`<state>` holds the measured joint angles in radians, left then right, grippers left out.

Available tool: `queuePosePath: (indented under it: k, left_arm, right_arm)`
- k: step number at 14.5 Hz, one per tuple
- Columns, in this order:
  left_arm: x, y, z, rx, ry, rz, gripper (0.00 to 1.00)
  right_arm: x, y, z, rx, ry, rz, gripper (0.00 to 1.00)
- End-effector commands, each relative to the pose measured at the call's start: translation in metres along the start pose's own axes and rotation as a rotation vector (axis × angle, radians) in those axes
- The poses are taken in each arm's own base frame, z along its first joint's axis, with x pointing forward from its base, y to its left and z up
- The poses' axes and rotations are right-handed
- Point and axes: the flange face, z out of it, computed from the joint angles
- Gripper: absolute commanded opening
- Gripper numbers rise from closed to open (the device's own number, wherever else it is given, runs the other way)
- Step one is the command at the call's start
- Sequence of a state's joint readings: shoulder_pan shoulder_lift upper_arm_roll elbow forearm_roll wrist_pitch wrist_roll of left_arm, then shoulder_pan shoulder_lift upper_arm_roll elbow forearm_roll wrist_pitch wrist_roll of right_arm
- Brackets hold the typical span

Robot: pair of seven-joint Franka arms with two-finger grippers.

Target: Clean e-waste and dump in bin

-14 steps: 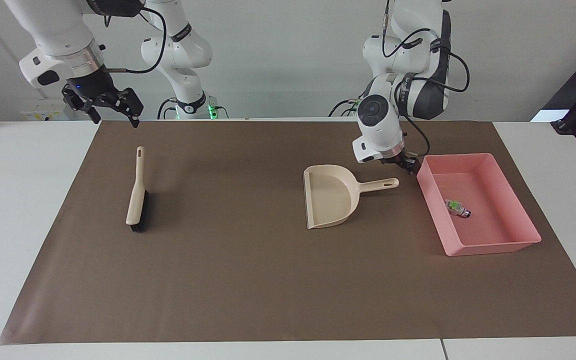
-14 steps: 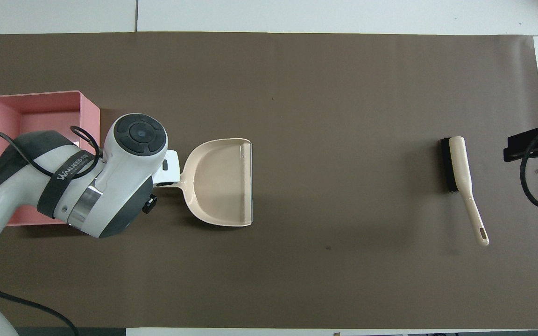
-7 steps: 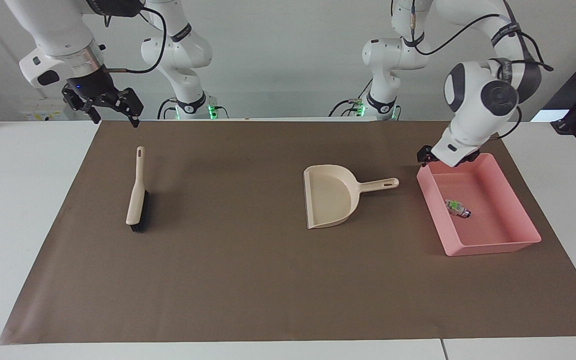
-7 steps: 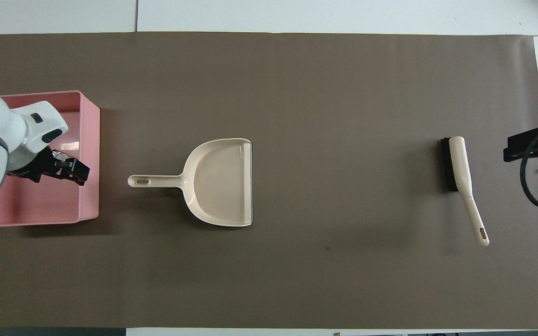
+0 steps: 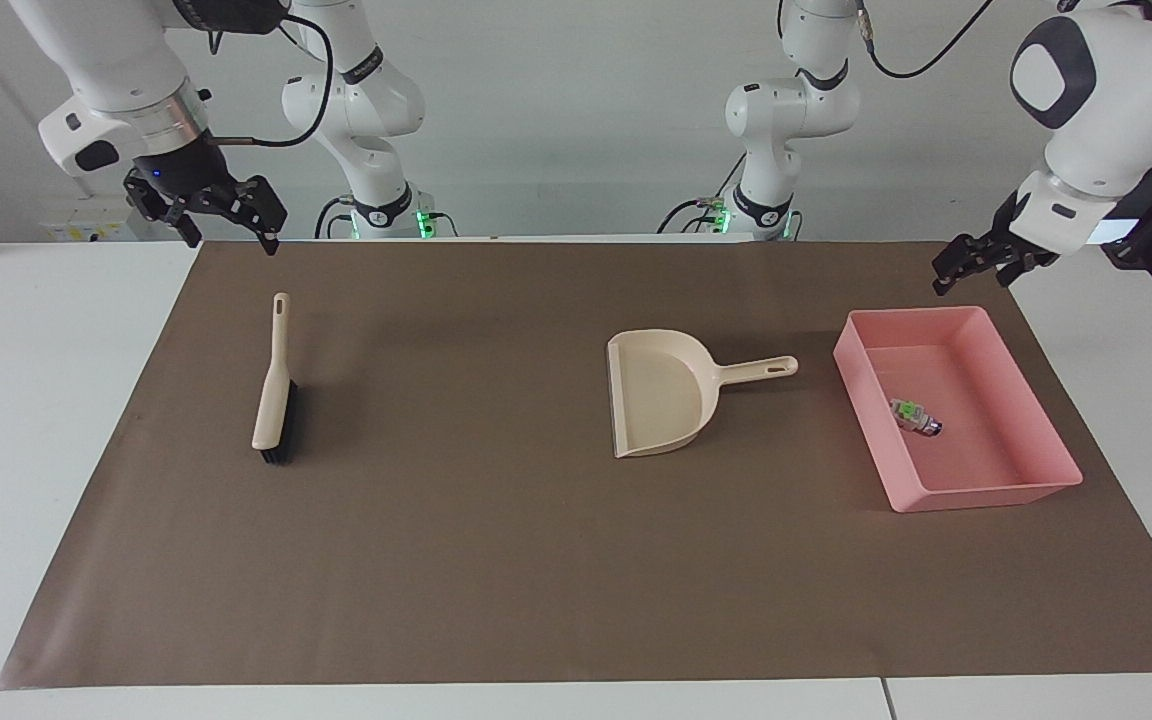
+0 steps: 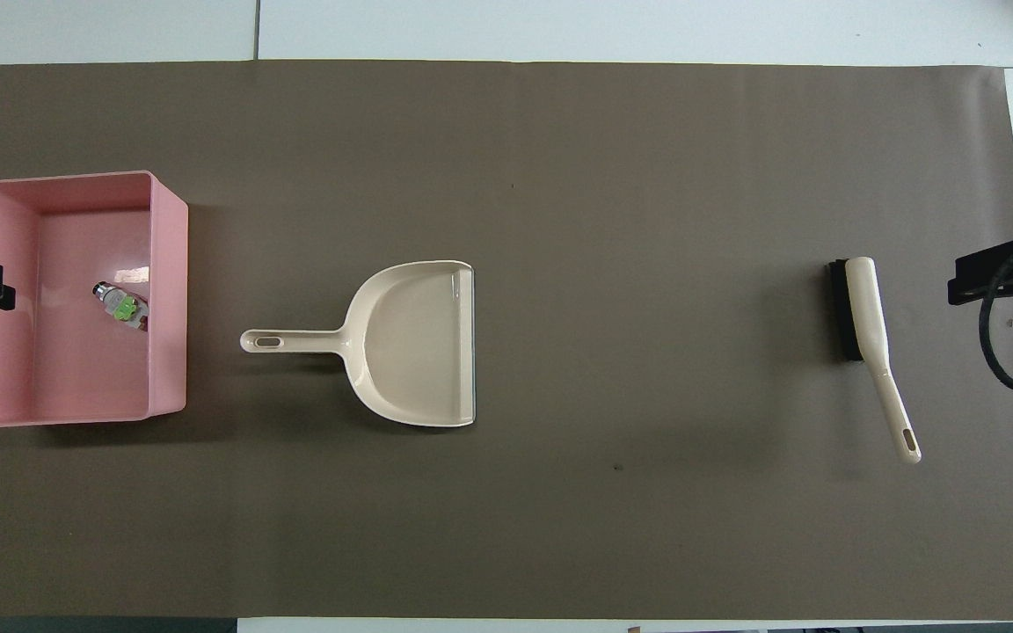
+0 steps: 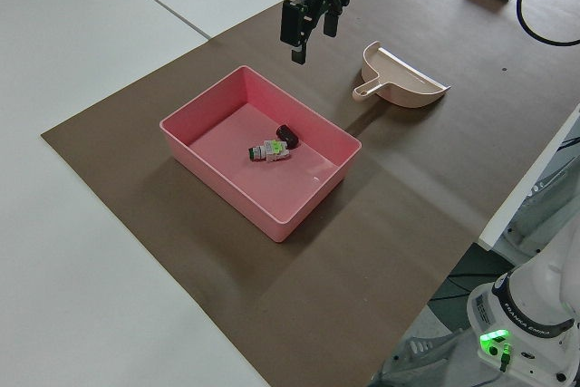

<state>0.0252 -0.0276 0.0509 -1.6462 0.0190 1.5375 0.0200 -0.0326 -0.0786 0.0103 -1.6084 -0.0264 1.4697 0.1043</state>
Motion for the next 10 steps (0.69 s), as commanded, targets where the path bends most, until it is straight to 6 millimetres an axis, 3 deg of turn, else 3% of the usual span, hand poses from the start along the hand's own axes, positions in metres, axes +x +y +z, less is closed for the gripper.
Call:
queuePosePath:
  k: [1,4,10]
  left_arm:
    - [0.002,-0.001,-0.032,-0.027,-0.007,-0.01,0.98]
    - [0.003,0.008,-0.049,-0.026,0.016,0.003,0.98]
    - [-0.01,0.015,-0.045,-0.022,-0.011,0.007,0.98]
  right_arm:
    - [0.002,0.002,-0.001,0.003,0.008,-0.01,1.0]
    - [0.002,0.002,-0.001,0.003,0.009,-0.01,1.0]
    - [0.002,0.002,0.0,0.002,0.006,-0.007,1.0]
